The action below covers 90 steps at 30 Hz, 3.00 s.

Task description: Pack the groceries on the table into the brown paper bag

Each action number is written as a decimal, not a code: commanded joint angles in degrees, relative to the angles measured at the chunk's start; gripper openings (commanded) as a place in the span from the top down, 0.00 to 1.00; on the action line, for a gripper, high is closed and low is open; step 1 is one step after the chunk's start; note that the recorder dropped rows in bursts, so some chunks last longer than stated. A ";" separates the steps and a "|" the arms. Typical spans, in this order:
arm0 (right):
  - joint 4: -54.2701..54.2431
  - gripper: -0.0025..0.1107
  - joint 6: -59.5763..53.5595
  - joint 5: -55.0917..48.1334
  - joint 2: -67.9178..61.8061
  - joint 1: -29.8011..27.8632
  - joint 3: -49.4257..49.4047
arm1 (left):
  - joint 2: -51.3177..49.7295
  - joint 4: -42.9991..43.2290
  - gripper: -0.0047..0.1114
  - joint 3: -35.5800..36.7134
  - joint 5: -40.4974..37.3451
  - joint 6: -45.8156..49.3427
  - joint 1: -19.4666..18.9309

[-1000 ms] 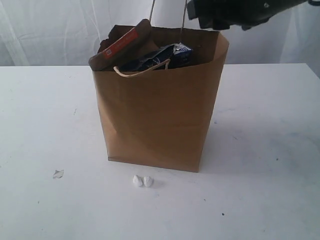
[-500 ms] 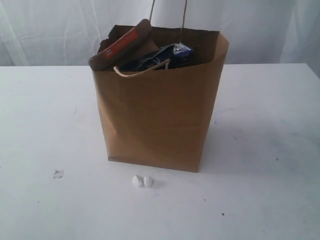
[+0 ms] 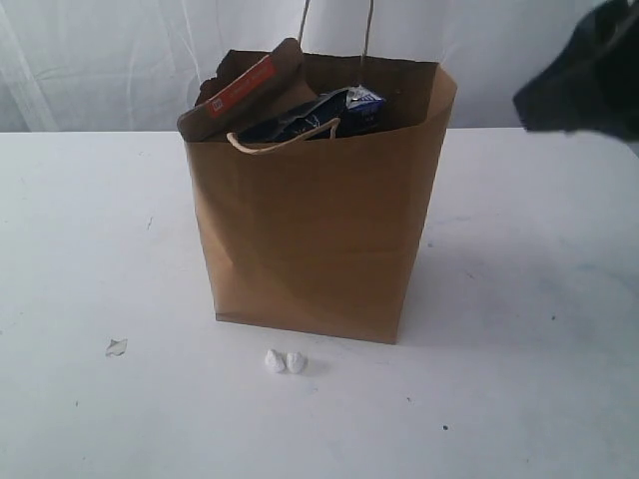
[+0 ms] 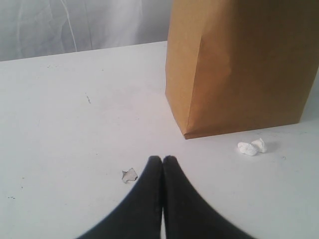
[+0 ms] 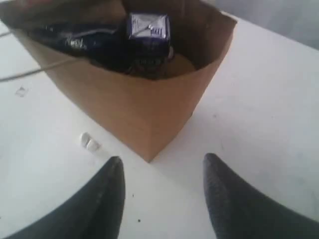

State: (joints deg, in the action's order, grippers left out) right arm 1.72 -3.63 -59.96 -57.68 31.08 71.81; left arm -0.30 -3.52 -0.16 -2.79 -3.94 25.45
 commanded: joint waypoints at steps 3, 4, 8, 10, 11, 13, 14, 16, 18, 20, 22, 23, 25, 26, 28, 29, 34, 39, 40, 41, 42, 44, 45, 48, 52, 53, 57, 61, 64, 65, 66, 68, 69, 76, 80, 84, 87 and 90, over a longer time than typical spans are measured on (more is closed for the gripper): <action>-0.83 0.57 -1.06 -2.25 2.22 4.62 -10.48 | 0.30 -0.59 0.96 0.16 0.14 -0.03 -0.19; -0.97 0.57 -1.36 -3.17 2.22 5.61 -12.17 | 0.30 -0.59 0.96 0.16 0.14 -0.03 -0.19; -2.12 0.57 -5.82 -2.16 2.09 9.55 -19.31 | 0.30 -0.59 0.96 0.16 0.14 -0.03 -0.19; -2.69 0.57 -8.06 1.30 1.34 11.35 -22.64 | 0.30 -0.59 0.96 0.16 0.14 -0.03 -0.19; -3.31 0.57 -9.08 3.50 0.71 12.31 -23.97 | 0.30 -0.59 0.96 0.16 0.14 -0.03 -0.19; -4.83 0.57 -9.75 7.67 -1.13 13.72 -25.63 | 0.30 -0.59 0.96 0.16 0.14 -0.03 -0.19; -5.44 0.57 -9.88 9.90 -2.53 14.40 -26.18 | 0.30 -0.59 0.96 0.16 0.14 -0.03 -0.19; -6.46 0.57 -11.71 15.64 -7.95 16.14 -26.57 | 0.30 -0.59 0.96 0.16 0.14 -0.03 -0.19; -7.41 0.57 -13.83 19.53 -12.11 16.82 -26.57 | 0.30 -0.59 0.96 0.16 0.14 -0.03 -0.19; -7.54 0.57 -18.04 25.32 -17.78 17.20 -26.57 | 0.30 -0.59 0.96 0.16 0.14 -0.03 -0.19; -7.69 0.57 -21.41 28.67 -21.21 17.20 -26.57 | 0.30 -0.59 0.96 0.16 0.14 -0.03 -0.19; -7.69 0.57 -23.40 29.77 -23.06 17.20 -26.43 | 0.30 -0.59 0.96 0.16 0.14 -0.03 -0.19; -7.69 0.57 -29.11 31.42 -28.21 17.20 -24.99 | 0.30 -0.59 0.96 0.16 0.14 -0.03 -0.19; -7.69 0.57 -31.57 31.20 -30.66 17.20 -23.39 | 0.30 -0.59 0.96 0.16 0.14 -0.03 -0.19; -7.69 0.57 -34.51 30.36 -34.15 17.20 -20.57 | 0.30 -0.59 0.96 0.16 0.14 -0.03 -0.19; -7.69 0.57 -35.24 30.25 -35.30 17.20 -19.48 | 0.30 -0.59 0.96 0.16 0.14 -0.03 -0.19; -7.69 0.57 -40.37 29.60 -40.07 17.20 -15.28 | 0.30 -0.59 0.96 0.16 0.14 -0.03 -0.19; -7.69 0.57 -45.54 30.09 -42.63 17.20 -15.18 | 0.30 -0.59 0.96 0.16 0.14 -0.03 -0.19; -7.69 0.57 -45.54 30.62 -42.86 17.20 -15.18 | 0.30 -0.59 0.96 0.16 0.14 -0.03 -0.19; -7.69 0.57 -45.54 30.86 -42.86 17.20 -15.18 | 0.30 -0.59 0.96 0.16 0.14 -0.03 -0.19; -7.69 0.57 -45.54 31.13 -42.86 17.20 -15.18 | 0.30 -0.59 0.96 0.16 0.14 -0.03 -0.19; -8.36 0.57 -44.50 31.88 -42.86 17.20 -15.18 | 0.30 -0.59 0.96 0.16 0.14 -0.03 -0.19; -9.58 0.57 -43.73 32.02 -42.86 17.20 -15.18 | 0.30 -0.59 0.96 0.16 0.14 -0.03 -0.19; -11.54 0.57 -43.63 32.15 -42.86 17.20 -15.18 | 0.30 -0.59 0.96 0.16 0.14 -0.03 -0.19; -12.27 0.57 -43.63 32.37 -42.86 17.20 -15.18 | 0.30 -0.59 0.96 0.16 0.14 -0.03 -0.19; -12.38 0.57 -43.63 32.50 -42.86 17.20 -15.18 | 0.30 -0.59 0.96 0.16 0.14 -0.03 -0.19; -12.67 0.57 -43.63 33.42 -42.86 17.20 -15.18 | 0.30 -0.59 0.96 0.16 0.14 -0.03 -0.19; -12.67 0.57 -43.63 36.22 -42.86 17.20 -15.18 | 0.30 -0.59 0.96 0.16 0.14 -0.03 -0.19; -12.67 0.57 -43.63 38.52 -43.44 17.08 -15.18 | 0.30 -0.59 0.96 0.16 0.14 -0.03 -0.19; -12.67 0.57 -43.63 39.25 -43.76 16.96 -15.18 | 0.30 -0.59 0.96 0.16 0.14 -0.03 -0.19; -12.67 0.57 -43.63 39.80 -44.40 16.86 -15.18 | 0.30 -0.59 0.96 0.16 0.14 -0.03 -0.19; -12.67 0.57 -43.63 40.31 -45.47 16.86 -15.18 | 0.30 -0.59 0.96 0.16 0.14 -0.03 -0.19; -12.55 0.57 -43.63 40.40 -46.09 16.86 -15.18 | 0.30 -0.59 0.96 0.16 0.14 -0.03 -0.19; -12.21 0.57 -42.94 41.30 -49.35 16.86 -13.19 | 0.30 -0.59 0.96 0.16 0.14 -0.03 -0.19; -12.21 0.57 -42.81 42.01 -49.85 16.23 -11.85 | 0.30 -0.59 0.96 0.16 0.14 -0.03 -0.19; -12.21 0.57 -41.50 41.99 -49.85 15.16 -11.85 | 0.30 -0.59 0.96 0.16 0.14 -0.03 -0.19; -11.50 0.57 -41.13 41.84 -49.85 14.57 -11.85 | 0.30 -0.59 0.96 0.16 0.14 -0.03 -0.19; -10.95 0.57 -41.13 41.84 -49.85 13.71 -11.85 | 0.30 -0.59 0.96 0.16 0.14 -0.03 -0.19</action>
State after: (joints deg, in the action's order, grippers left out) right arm -10.25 -45.43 -18.86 -107.53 46.25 59.49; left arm -0.30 -3.52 -0.16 -2.79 -3.94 25.45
